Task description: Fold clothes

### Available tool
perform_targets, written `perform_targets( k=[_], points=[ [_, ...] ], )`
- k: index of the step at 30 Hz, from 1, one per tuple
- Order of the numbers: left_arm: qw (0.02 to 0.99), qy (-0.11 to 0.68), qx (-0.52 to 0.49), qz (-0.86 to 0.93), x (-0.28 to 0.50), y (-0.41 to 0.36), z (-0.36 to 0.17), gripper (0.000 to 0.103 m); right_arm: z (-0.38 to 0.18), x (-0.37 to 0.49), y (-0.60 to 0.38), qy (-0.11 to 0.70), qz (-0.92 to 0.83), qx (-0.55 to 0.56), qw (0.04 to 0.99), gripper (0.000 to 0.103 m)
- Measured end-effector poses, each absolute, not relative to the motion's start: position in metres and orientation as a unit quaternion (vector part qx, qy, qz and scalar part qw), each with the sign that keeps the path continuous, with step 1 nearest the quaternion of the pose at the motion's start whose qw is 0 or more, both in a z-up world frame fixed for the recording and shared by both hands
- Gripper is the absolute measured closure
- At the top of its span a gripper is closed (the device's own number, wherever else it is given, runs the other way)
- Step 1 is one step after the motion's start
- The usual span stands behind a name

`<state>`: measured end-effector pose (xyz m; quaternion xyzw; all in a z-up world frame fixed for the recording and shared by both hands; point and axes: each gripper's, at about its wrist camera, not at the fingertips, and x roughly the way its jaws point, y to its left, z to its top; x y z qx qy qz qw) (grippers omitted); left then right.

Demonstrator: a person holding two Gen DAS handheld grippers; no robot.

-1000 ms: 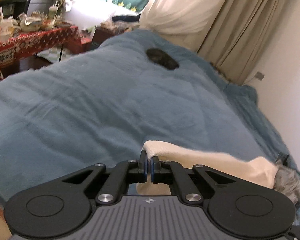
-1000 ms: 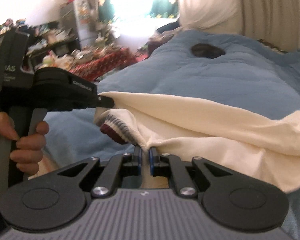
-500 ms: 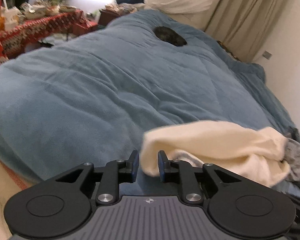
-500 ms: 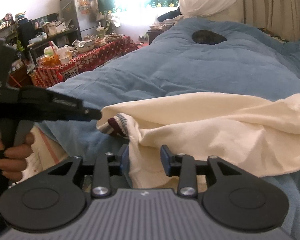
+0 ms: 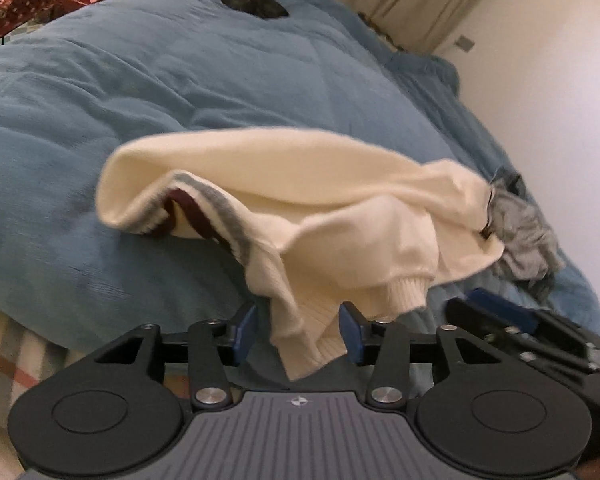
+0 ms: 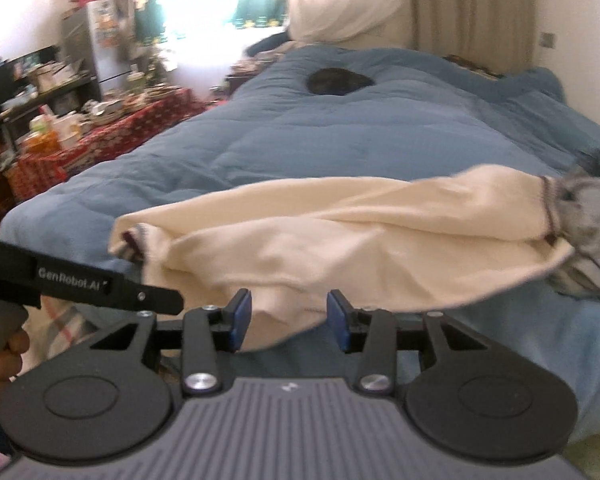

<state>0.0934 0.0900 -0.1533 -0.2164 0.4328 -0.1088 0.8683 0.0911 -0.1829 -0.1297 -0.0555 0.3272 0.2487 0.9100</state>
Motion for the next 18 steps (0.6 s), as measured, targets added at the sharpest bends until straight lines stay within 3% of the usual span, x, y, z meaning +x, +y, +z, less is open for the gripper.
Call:
perform_targets(
  k=[3, 5, 6, 7, 18],
  points=[
    [0.862, 0.446, -0.217, -0.105, 0.101, 0.082, -0.162, 0.064, -0.134, 0.097, -0.203, 0.329, 0.221, -0.052, 0.917, 0.057],
    [0.861, 0.448, -0.22, -0.1, 0.106, 0.08, -0.166, 0.074, -0.137, 0.104, -0.216, 0.332, 0.199, -0.049, 0.921, 0.057],
    [0.86, 0.449, -0.221, -0.097, 0.109, 0.079, -0.168, 0.09, -0.139, 0.109, -0.223, 0.333, 0.188, -0.046, 0.923, 0.057],
    [0.861, 0.447, -0.222, -0.093, 0.111, 0.079, -0.168, 0.094, -0.141, 0.115, -0.227, 0.334, 0.176, -0.044, 0.925, 0.057],
    [0.893, 0.384, -0.232, -0.033, 0.125, 0.111, -0.135, 0.098, -0.151, 0.187, -0.286, 0.334, 0.066, -0.025, 0.94, 0.053]
  ],
)
